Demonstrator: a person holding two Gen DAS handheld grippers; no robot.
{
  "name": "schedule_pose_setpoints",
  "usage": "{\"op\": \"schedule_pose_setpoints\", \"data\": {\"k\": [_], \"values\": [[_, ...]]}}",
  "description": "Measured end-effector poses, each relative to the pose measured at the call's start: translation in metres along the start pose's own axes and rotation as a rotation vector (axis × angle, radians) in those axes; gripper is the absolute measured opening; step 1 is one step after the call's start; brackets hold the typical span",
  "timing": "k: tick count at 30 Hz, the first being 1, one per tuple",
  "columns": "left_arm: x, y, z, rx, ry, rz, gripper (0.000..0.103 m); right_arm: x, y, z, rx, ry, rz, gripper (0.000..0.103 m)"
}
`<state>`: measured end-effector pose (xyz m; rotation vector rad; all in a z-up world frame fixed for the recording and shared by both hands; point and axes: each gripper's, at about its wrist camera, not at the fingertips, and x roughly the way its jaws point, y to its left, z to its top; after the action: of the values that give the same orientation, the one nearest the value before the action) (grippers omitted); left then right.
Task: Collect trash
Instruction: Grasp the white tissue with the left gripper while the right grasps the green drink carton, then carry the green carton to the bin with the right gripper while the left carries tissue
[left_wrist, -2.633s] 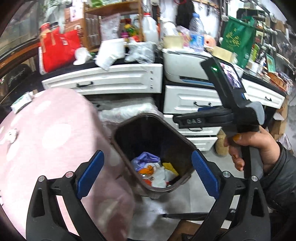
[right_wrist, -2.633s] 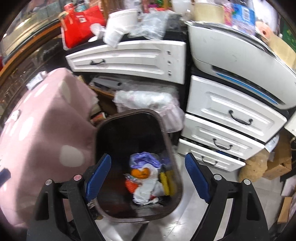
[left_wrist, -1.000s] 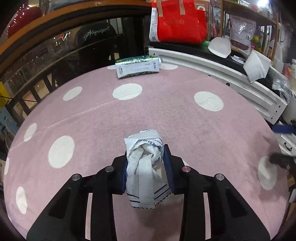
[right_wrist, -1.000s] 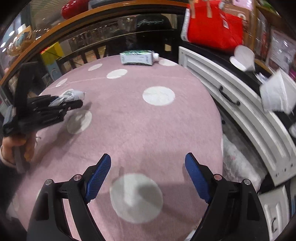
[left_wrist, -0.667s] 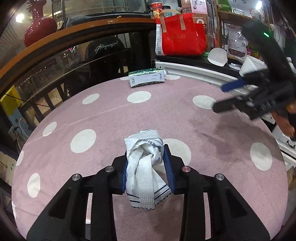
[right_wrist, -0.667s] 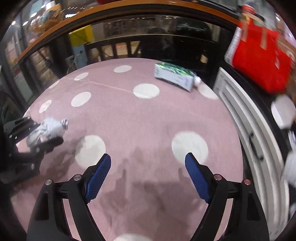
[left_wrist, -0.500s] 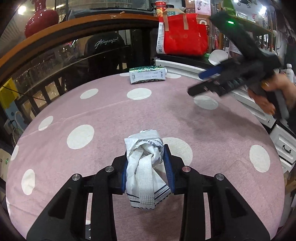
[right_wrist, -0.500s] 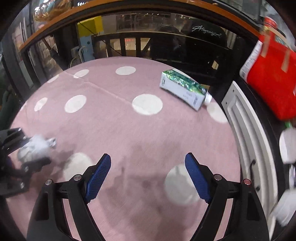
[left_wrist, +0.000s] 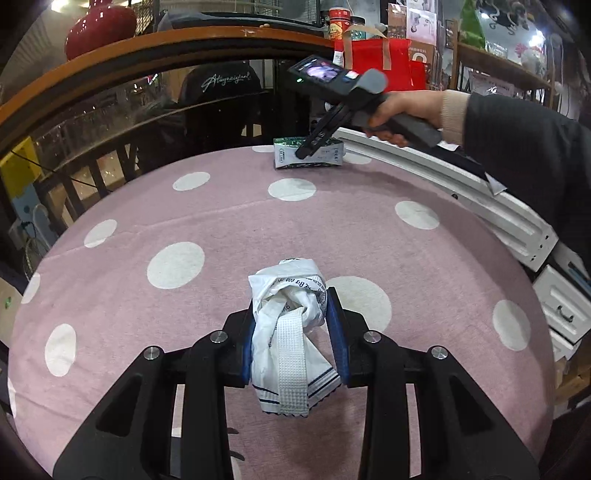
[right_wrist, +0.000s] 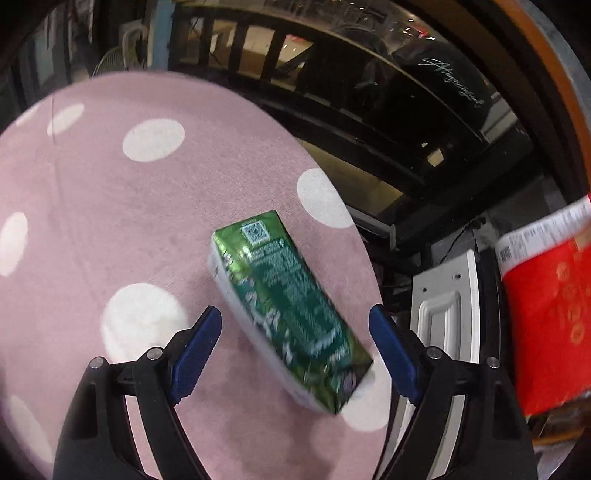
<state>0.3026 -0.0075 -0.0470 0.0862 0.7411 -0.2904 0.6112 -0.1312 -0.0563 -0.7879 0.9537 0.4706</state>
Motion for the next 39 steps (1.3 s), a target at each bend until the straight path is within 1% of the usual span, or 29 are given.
{"op": "schedule_pose_setpoints", "data": {"k": [2, 3, 4, 5, 6, 9, 11, 14, 16, 19, 20, 22, 26, 29, 30, 32, 33, 35, 39], "values": [[-0.001, 0.002, 0.0, -0.015, 0.009, -0.014, 0.033, 0.009, 0.003, 0.004, -0.033, 0.025, 0.029, 0.075], [-0.002, 0.003, 0.0, -0.024, 0.009, -0.015, 0.033, 0.015, 0.007, 0.003, -0.05, 0.046, 0.016, 0.071], [-0.003, 0.004, 0.0, -0.03, 0.008, -0.013, 0.033, 0.017, 0.011, 0.003, -0.073, 0.053, -0.026, 0.07], [-0.003, 0.004, -0.001, -0.033, 0.007, -0.008, 0.033, 0.017, 0.016, 0.0, -0.099, 0.048, -0.052, 0.068], [-0.003, 0.004, -0.001, -0.035, 0.007, -0.003, 0.033, 0.014, 0.018, -0.002, -0.104, 0.041, -0.055, 0.065], [-0.005, 0.003, -0.003, -0.039, 0.002, -0.009, 0.033, 0.005, 0.015, -0.012, -0.047, 0.045, -0.051, 0.061], [-0.007, 0.002, -0.003, -0.035, -0.005, -0.008, 0.033, -0.004, 0.017, -0.022, -0.005, 0.038, -0.079, 0.06], [-0.009, 0.001, -0.004, -0.03, -0.014, -0.004, 0.033, -0.022, 0.02, -0.034, 0.056, -0.003, -0.058, 0.059], [-0.009, 0.002, -0.005, -0.038, -0.021, 0.0, 0.033, -0.044, 0.027, -0.052, 0.102, -0.04, -0.003, 0.059], [-0.008, 0.004, -0.005, -0.049, -0.024, -0.008, 0.033, -0.075, 0.046, -0.081, 0.107, -0.09, 0.013, 0.057], [-0.008, 0.004, -0.006, -0.051, -0.028, -0.011, 0.033, -0.085, 0.051, -0.09, 0.128, -0.105, 0.013, 0.057], [-0.006, 0.003, -0.006, -0.047, -0.035, -0.003, 0.033, -0.102, 0.059, -0.107, 0.158, -0.134, 0.044, 0.053], [-0.005, -0.002, -0.005, -0.053, -0.039, -0.006, 0.033, -0.145, 0.081, -0.15, 0.208, -0.207, 0.037, 0.051], [-0.006, -0.012, -0.004, -0.032, -0.029, -0.008, 0.033, -0.165, 0.089, -0.17, 0.251, -0.237, 0.017, 0.051], [-0.008, -0.016, -0.004, -0.022, -0.032, -0.005, 0.033, -0.175, 0.091, -0.181, 0.277, -0.253, 0.026, 0.051], [-0.018, -0.027, -0.004, -0.006, -0.033, -0.019, 0.033, -0.19, 0.097, -0.199, 0.314, -0.276, 0.052, 0.051], [-0.022, -0.031, -0.004, -0.001, -0.036, -0.025, 0.033, -0.201, 0.105, -0.211, 0.326, -0.294, 0.043, 0.051], [-0.035, -0.043, -0.006, 0.019, -0.06, -0.034, 0.033, -0.211, 0.113, -0.225, 0.343, -0.306, 0.031, 0.051], [-0.055, -0.067, -0.009, 0.041, -0.08, -0.077, 0.033, -0.236, 0.132, -0.263, 0.385, -0.325, 0.02, 0.051]]}}
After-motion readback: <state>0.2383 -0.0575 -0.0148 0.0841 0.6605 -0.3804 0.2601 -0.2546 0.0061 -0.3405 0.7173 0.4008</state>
